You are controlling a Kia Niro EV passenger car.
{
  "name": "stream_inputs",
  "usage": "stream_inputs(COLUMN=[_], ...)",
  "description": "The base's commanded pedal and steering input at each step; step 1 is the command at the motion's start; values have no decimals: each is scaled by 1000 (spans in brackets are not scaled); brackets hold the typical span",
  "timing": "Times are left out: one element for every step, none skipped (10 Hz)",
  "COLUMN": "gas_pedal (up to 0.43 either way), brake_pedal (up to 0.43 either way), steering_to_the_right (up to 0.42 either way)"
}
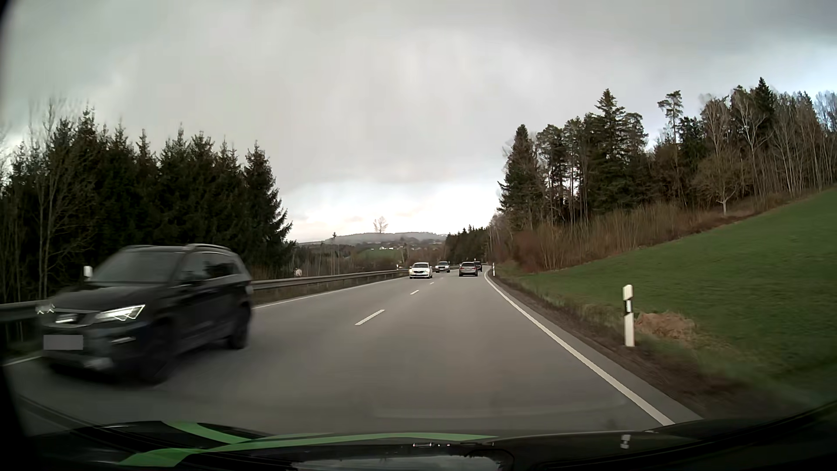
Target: Follow the waypoints while adhering to traffic rules and regulations
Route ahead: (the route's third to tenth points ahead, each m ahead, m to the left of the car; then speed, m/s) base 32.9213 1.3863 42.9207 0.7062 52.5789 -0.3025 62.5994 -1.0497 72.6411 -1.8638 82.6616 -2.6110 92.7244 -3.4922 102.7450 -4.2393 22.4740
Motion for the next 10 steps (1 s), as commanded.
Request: stream_inputs(gas_pedal=[150,138,130,110,98,87,79,79,67,59], brake_pedal=[0,0,0,0,0,0,0,0,0,0], steering_to_the_right=[8,7,7,7,6,6,6,6,6,6])
